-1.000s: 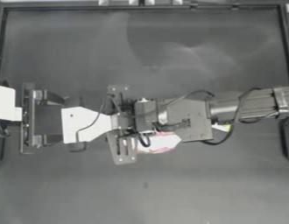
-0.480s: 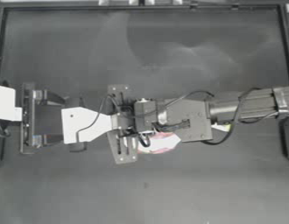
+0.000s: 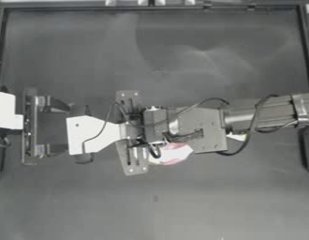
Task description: Put candy in bag
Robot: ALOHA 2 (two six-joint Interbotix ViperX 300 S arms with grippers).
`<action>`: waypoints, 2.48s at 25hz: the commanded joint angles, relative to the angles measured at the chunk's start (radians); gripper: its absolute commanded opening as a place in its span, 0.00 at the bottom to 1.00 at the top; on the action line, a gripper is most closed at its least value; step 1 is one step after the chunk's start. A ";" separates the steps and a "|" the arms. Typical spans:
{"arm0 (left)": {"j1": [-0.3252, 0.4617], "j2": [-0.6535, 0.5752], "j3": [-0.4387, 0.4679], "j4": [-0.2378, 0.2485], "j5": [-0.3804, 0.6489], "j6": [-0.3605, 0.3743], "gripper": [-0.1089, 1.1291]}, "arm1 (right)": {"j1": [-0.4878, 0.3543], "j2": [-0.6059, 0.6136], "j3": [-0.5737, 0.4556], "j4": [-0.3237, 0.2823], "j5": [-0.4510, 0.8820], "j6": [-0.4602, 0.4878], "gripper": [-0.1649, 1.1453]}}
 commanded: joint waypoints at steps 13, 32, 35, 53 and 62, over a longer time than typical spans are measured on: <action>-0.011 0.058 -0.014 -0.014 -0.067 -0.005 0.91 | 0.006 -0.060 -0.017 -0.008 -0.005 0.015 0.15; -0.051 0.172 -0.057 -0.031 -0.173 -0.005 0.91 | 0.011 -0.138 0.098 -0.023 -0.083 0.057 0.15; -0.058 0.215 -0.077 -0.038 -0.206 -0.005 0.91 | 0.012 -0.147 0.112 -0.029 -0.094 0.058 0.15; -0.092 0.348 -0.173 -0.061 -0.275 -0.006 0.90 | 0.012 -0.164 0.150 -0.044 -0.138 0.074 0.15; -0.097 0.367 -0.183 -0.069 -0.275 -0.005 0.84 | 0.012 -0.164 0.150 -0.061 -0.141 0.083 0.15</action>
